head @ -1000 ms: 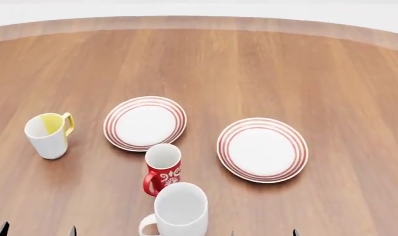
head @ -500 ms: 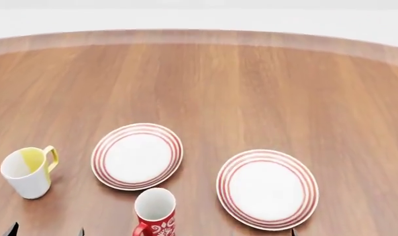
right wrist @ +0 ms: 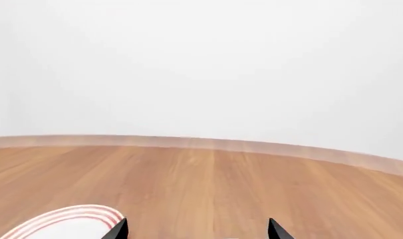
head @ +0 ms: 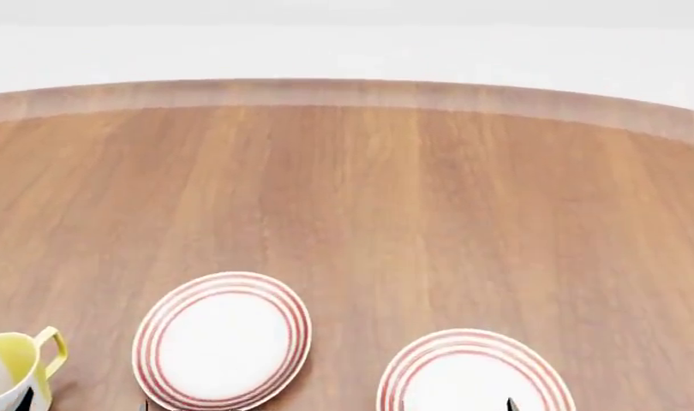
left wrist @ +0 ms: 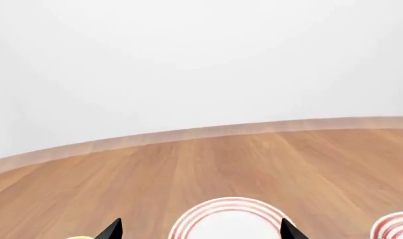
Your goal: Put the white mug on the left plate.
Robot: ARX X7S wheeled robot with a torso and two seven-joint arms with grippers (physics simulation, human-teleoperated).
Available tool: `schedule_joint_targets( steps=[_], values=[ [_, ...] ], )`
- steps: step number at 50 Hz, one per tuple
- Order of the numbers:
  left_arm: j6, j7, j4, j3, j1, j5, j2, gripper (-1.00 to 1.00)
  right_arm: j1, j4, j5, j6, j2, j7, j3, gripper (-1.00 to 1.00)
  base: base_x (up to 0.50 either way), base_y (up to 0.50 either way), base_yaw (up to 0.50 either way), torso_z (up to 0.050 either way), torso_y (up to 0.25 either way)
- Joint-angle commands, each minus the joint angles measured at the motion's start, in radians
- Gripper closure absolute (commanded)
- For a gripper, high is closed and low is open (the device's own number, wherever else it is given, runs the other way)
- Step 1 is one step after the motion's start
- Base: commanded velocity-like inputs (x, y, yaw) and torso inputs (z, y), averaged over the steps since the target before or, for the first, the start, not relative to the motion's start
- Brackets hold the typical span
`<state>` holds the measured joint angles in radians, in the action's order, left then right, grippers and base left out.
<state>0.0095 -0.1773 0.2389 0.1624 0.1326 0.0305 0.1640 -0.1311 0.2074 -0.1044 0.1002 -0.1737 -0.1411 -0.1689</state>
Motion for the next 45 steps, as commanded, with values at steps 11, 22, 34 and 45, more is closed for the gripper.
schedule_joint_targets(
  steps=[11, 22, 34, 45],
  values=[
    [0.018, -0.019, -0.009, 0.020, 0.000, -0.006, 0.014, -1.00, 0.001, 0.002, -0.012, 0.005, -0.010, -0.020, -0.007, -1.00, 0.34, 0.00, 0.00, 0.000, 0.000],
    [0.142, 0.106, 0.034, 0.045, 0.048, 0.085, 0.100, -1.00, 0.004, 0.001, -0.008, 0.001, -0.017, -0.028, -0.017, -1.00, 0.00, 0.00, 0.00, 0.000, 0.000],
    [0.263, 0.179, 0.064, -0.014, 0.194, 0.090, 0.247, -1.00, 0.003, -0.006, -0.022, 0.010, -0.028, -0.029, -0.017, -1.00, 0.00, 0.00, 0.00, 0.000, 0.000],
    [0.570, 0.248, 0.004, -0.016, 0.535, 0.001, 0.387, -1.00, 0.023, -0.042, -0.022, 0.004, -0.028, -0.036, -0.024, -1.00, 0.00, 0.00, 0.00, 0.000, 0.000]
  ],
)
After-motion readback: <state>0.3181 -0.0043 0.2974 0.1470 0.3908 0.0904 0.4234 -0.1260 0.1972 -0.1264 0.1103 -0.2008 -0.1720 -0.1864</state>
